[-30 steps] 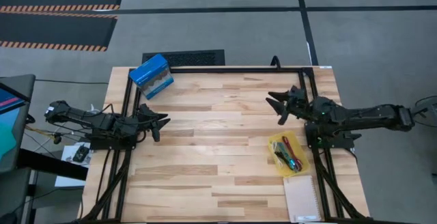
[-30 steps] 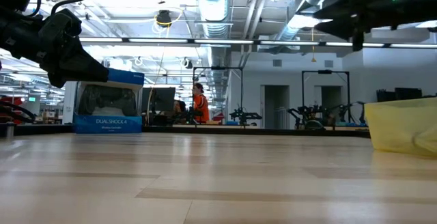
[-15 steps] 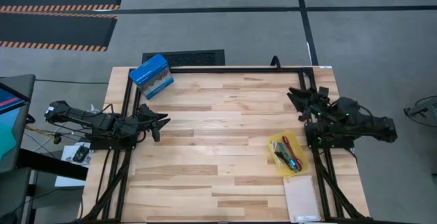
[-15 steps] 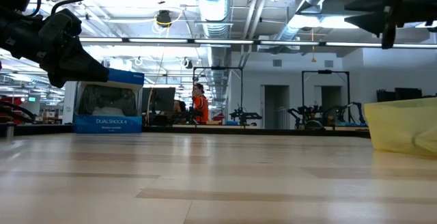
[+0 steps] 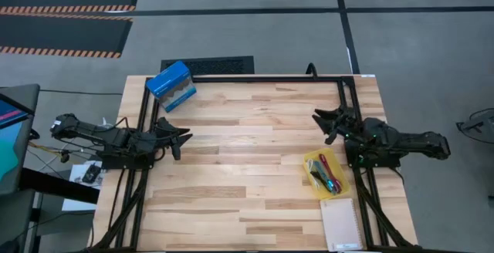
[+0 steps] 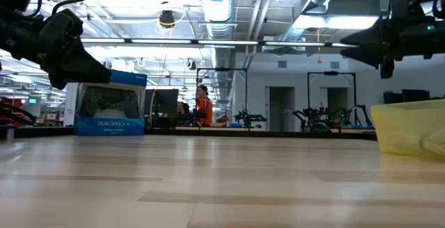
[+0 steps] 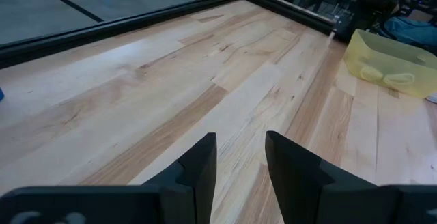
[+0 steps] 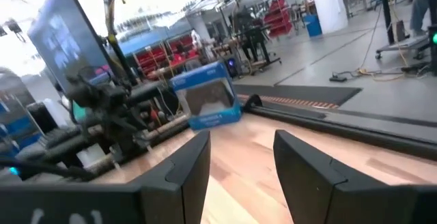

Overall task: Pick and place USB-C Cables
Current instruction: Return to Home Position

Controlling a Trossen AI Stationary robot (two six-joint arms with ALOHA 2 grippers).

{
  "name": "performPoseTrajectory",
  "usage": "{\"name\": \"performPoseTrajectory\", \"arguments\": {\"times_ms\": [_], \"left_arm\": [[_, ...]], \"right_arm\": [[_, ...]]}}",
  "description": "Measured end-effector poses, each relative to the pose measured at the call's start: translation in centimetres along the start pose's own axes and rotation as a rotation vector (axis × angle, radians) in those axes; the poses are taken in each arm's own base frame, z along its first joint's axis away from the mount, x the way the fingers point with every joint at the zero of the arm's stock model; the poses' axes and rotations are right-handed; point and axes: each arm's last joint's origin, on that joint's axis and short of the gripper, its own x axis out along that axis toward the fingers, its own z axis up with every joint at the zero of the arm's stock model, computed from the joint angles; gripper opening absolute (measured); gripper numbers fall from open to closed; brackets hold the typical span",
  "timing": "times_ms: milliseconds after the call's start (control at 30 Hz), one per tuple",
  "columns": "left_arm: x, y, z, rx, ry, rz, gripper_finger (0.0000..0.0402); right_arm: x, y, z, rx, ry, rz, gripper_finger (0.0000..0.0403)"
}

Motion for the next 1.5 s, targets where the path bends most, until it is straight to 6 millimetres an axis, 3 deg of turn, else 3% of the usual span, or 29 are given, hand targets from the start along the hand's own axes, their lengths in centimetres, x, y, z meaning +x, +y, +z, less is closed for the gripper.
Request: {"name": "performPoseTrajectory", "arguments": {"times_ms": [133, 667, 833, 1067, 1167, 1500], "left_arm": [[0.0, 0.0, 0.0, 0.0, 0.0, 0.0, 0.0113], [0.0, 0.0, 0.0, 0.0, 0.0, 0.0, 0.0113], [0.0, 0.0, 0.0, 0.0, 0.0, 0.0, 0.0113], [0.0, 0.0, 0.0, 0.0, 0.0, 0.0, 0.0113], [0.0, 0.0, 0.0, 0.0, 0.0, 0.0, 0.0113], [0.0, 0.0, 0.0, 0.0, 0.0, 0.0, 0.0113]], "right_arm": [[0.0, -0.4, -1.0, -0.036, 0.049, -0.016, 0.0184], [0.1, -0.4, -1.3, -0.339, 0.082, 0.01, 0.0184], [0.1, -0.4, -1.3, -0.254, 0.077, 0.011, 0.0184], [-0.2, 0.7, -1.7, -0.288, 0.164, 0.398, 0.0184], [-0.3, 0.8, -2.1, -0.291, 0.218, 0.478, 0.0184], [0.0, 0.3, -2.2, -0.355, 0.22, 0.331, 0.0184]]}}
